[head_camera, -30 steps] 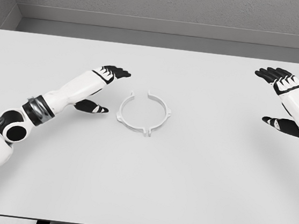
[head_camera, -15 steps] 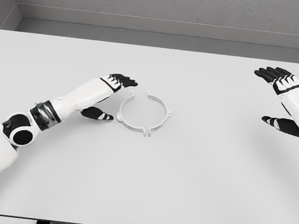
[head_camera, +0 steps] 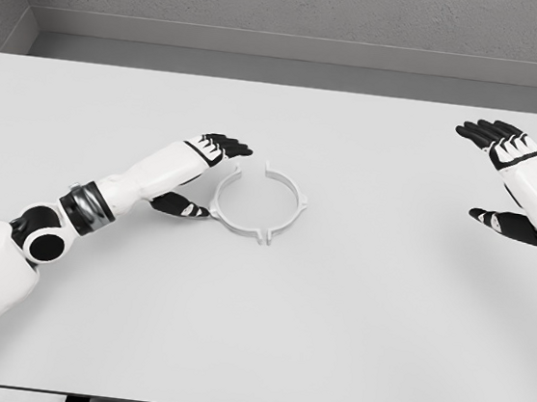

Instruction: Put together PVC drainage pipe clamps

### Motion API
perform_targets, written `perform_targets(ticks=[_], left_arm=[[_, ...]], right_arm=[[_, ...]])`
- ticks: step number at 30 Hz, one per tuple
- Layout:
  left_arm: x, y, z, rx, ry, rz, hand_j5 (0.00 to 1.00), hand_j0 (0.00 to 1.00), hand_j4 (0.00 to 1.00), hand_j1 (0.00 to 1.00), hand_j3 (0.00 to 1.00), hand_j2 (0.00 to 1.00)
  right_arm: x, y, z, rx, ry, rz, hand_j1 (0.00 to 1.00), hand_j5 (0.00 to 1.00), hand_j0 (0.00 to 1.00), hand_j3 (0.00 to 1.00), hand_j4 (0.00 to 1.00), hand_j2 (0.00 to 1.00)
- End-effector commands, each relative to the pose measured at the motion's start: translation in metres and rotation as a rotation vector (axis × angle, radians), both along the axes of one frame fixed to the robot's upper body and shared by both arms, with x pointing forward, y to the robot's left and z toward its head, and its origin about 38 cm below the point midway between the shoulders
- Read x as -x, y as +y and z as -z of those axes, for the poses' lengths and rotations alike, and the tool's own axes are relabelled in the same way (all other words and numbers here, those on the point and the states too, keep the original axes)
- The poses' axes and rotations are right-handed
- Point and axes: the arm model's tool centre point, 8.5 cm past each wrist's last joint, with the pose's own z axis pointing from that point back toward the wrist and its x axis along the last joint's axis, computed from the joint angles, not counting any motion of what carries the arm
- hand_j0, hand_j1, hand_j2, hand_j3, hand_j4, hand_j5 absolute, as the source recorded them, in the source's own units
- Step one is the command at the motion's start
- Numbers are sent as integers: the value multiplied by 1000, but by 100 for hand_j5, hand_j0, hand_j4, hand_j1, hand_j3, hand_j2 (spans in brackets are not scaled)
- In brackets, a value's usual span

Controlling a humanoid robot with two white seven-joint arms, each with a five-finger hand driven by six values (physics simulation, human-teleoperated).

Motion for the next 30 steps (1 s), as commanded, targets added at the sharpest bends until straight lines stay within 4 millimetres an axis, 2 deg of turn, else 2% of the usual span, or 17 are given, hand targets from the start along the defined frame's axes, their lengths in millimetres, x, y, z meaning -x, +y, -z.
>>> perform_targets(ticks=[1, 4, 5, 12, 13, 17, 18, 23, 24, 30], left_arm=[[0, 0, -1, 7, 1, -2, 100, 100, 100, 100, 100, 100], [0, 0, -1, 7, 1, -2, 100, 100, 100, 100, 100, 100], [-3, -17, 5, 46, 17, 4, 100, 100, 100, 100, 100, 100], [-3, -17, 5, 47, 17, 4, 100, 100, 100, 100, 100, 100], [-2, -25, 6, 61, 22, 10, 100, 100, 100, 100, 100, 100], [-2, -25, 6, 61, 22, 10, 100, 100, 100, 100, 100, 100], [-5, -15, 2, 67, 19, -8, 100, 100, 100, 100, 100, 100], [-5, -15, 2, 67, 19, -8, 100, 100, 100, 100, 100, 100], [-8, 15, -6, 20, -3, -40, 100, 100, 100, 100, 100, 100], [-8, 15, -6, 20, -3, -40, 100, 100, 100, 100, 100, 100]], right_arm=[[0, 0, -1, -7, -1, 0, 100, 100, 100, 100, 100, 100], [0, 0, -1, -7, -1, 0, 100, 100, 100, 100, 100, 100], [1, 0, -2, -10, -5, 0, 100, 100, 100, 100, 100, 100], [1, 0, -2, -10, -5, 0, 100, 100, 100, 100, 100, 100], [1, 0, -1, -10, -5, -1, 100, 100, 100, 100, 100, 100], [1, 0, -1, -10, -5, -1, 100, 100, 100, 100, 100, 100], [1, 0, -1, -10, -5, -1, 100, 100, 100, 100, 100, 100], [1, 0, -1, -10, -5, -1, 100, 100, 100, 100, 100, 100], [0, 1, -2, -11, -7, -2, 100, 100, 100, 100, 100, 100], [0, 1, -2, -11, -7, -2, 100, 100, 100, 100, 100, 100]])
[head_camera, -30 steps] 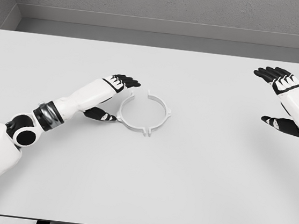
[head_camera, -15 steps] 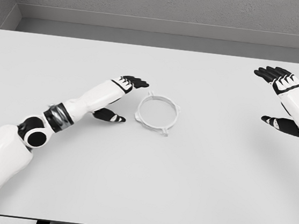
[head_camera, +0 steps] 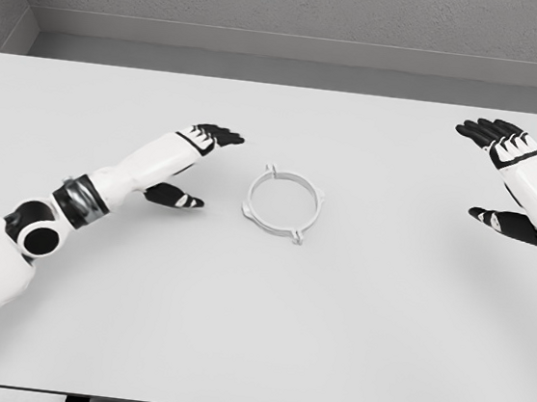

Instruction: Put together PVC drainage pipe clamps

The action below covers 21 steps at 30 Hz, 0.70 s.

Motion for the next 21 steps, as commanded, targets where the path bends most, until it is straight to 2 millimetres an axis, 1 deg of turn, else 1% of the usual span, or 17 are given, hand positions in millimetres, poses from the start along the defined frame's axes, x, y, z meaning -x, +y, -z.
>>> perform_targets(ticks=[1, 2, 3, 4, 14, 15, 16, 17, 18, 19, 21], left_arm=[[0, 3, -1, 2, -1, -5, 100, 100, 100, 100, 100, 100], [0, 3, -1, 2, -1, -5, 100, 100, 100, 100, 100, 100], [-8, 2, -13, 6, -27, -6, 100, 100, 100, 100, 100, 100], [-11, 2, -15, 6, -31, -7, 100, 100, 100, 100, 100, 100], [-11, 2, -15, 6, -31, -8, 100, 100, 100, 100, 100, 100], [-20, 6, -19, 0, -36, -26, 100, 100, 100, 100, 100, 100], [-21, 14, -22, -14, -42, -34, 100, 100, 100, 100, 100, 100], [-22, 19, -24, -10, -44, -45, 100, 100, 100, 100, 100, 100], [-22, 21, -25, 5, -41, -52, 100, 100, 100, 100, 100, 100], [-23, 27, -27, -4, -43, -58, 100, 100, 100, 100, 100, 100], [-23, 27, -27, -4, -43, -58, 100, 100, 100, 100, 100, 100]], right_arm=[[0, 0, -1, -7, -1, 0, 100, 100, 100, 100, 100, 100], [0, 0, -1, -7, -1, 0, 100, 100, 100, 100, 100, 100], [-2, 5, 1, -7, 3, -16, 100, 100, 100, 100, 100, 100], [-2, 6, 1, -8, 3, -17, 100, 100, 100, 100, 100, 100], [-2, 6, 1, -8, 3, -17, 100, 100, 100, 100, 100, 100], [-5, 13, 2, -1, 10, -39, 100, 100, 100, 100, 100, 100], [-11, 19, -1, 2, 2, -56, 100, 100, 100, 100, 100, 100], [-18, 33, 0, 4, 7, -97, 100, 100, 100, 100, 100, 100], [-24, 43, 2, 5, 17, -125, 100, 100, 100, 100, 100, 100], [-27, 44, 6, 1, 32, -124, 100, 100, 100, 100, 100, 100], [-27, 44, 6, 1, 32, -124, 100, 100, 100, 100, 100, 100]])
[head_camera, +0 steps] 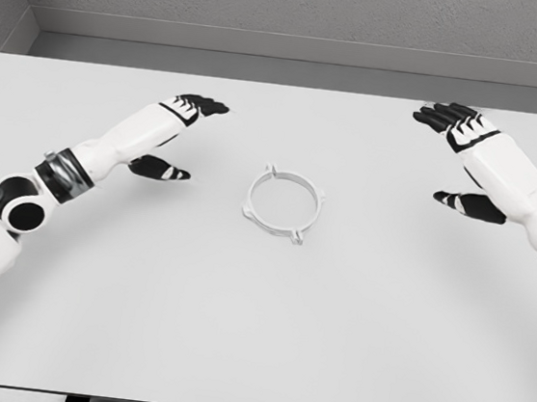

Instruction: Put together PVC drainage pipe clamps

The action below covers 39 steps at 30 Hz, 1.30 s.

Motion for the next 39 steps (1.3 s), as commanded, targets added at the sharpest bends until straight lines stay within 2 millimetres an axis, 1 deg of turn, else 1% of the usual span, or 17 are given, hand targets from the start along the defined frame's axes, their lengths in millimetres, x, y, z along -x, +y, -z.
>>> perform_targets(ticks=[1, 2, 3, 4, 5, 7, 9, 10, 11, 12, 14, 15, 16, 25, 30, 39], left_arm=[[-3, 42, -14, -38, -22, -68, 100, 100, 100, 100, 100, 100], [-3, 43, -15, -39, -22, -69, 100, 100, 100, 100, 100, 100], [-3, 43, -16, -39, -24, -70, 100, 100, 100, 100, 100, 100], [-3, 44, -16, -40, -25, -71, 100, 100, 100, 100, 100, 100], [-3, 44, -16, -40, -25, -71, 100, 100, 100, 100, 100, 100], [-3, 46, -16, -44, -25, -73, 100, 100, 100, 100, 100, 100], [1, 69, -20, -93, -23, -96, 100, 100, 100, 100, 100, 100], [1, 69, -20, -95, -23, -97, 100, 100, 100, 100, 100, 100], [1, 70, -19, -96, -21, -98, 100, 100, 100, 100, 100, 100], [2, 69, -18, -95, -20, -97, 100, 100, 100, 100, 100, 100], [1, 73, -21, -103, -23, -102, 100, 100, 100, 100, 100, 100], [1, 73, -20, -104, -21, -102, 100, 100, 100, 100, 100, 100], [1, 73, -19, -105, -20, -101, 100, 100, 100, 100, 100, 100], [2, 73, -19, -107, -19, -99, 100, 100, 100, 100, 100, 100], [2, 73, -18, -107, -18, -99, 100, 100, 100, 100, 100, 100], [2, 72, -19, -106, -18, -97, 100, 100, 100, 100, 100, 100]], right_arm=[[-27, 47, -6, 20, 23, -60, 100, 100, 100, 100, 100, 100], [-36, 63, -6, 83, 28, -54, 100, 100, 100, 100, 100, 100], [-48, 72, -10, 107, 28, -25, 100, 100, 100, 100, 100, 100], [-53, 81, -5, 129, 30, -18, 100, 100, 100, 100, 100, 100], [-64, 89, 0, 160, 32, 6, 100, 100, 100, 100, 100, 100], [-76, 104, 10, 202, 44, 11, 100, 100, 100, 100, 100, 100], [-87, 118, 19, 219, 83, 0, 100, 100, 100, 100, 100, 100], [-90, 124, 27, 232, 105, -3, 100, 100, 100, 100, 100, 100], [-91, 132, 30, 235, 110, -8, 100, 100, 100, 100, 100, 100], [-91, 132, 32, 243, 112, -7, 100, 100, 100, 100, 100, 100], [-94, 132, 44, 255, 149, -6, 100, 100, 100, 100, 100, 100], [-94, 132, 46, 259, 154, -6, 100, 100, 100, 100, 100, 100], [-93, 137, 51, 272, 165, -20, 100, 100, 100, 100, 100, 100], [-91, 139, 56, 279, 175, -27, 100, 100, 100, 100, 100, 100], [-94, 136, 68, 290, 212, -22, 100, 100, 100, 100, 100, 100], [-95, 137, 76, 292, 237, -21, 100, 100, 100, 100, 100, 100]])
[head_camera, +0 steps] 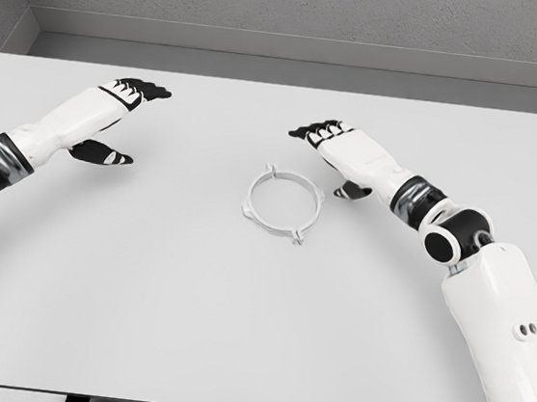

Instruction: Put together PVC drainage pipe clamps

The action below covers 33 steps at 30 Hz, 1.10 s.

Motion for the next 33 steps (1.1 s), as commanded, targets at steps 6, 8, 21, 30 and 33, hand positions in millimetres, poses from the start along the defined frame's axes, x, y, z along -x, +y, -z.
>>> perform_targets(ticks=[6, 8, 21, 30, 33], left_arm=[[0, 0, -1, 5, 0, 1, 100, 100, 100, 100, 100, 100], [0, -1, 0, 4, 1, 2, 100, 100, 100, 100, 100, 100], [-1, -2, -1, 5, 0, 3, 100, 100, 100, 100, 100, 100], [0, -1, 0, 6, 1, 3, 100, 100, 100, 100, 100, 100], [-1, -1, -1, 6, -1, 3, 100, 100, 100, 100, 100, 100]], right_arm=[[0, 6, 2, -2, 9, -11, 100, 100, 100, 100, 100, 100], [0, 9, 2, -5, 8, -17, 100, 100, 100, 100, 100, 100], [2, 13, 2, -2, 7, -28, 100, 100, 100, 100, 100, 100], [0, 9, -1, -8, 2, -11, 100, 100, 100, 100, 100, 100], [0, -19, -36, -67, -90, 55, 100, 100, 100, 100, 100, 100]])
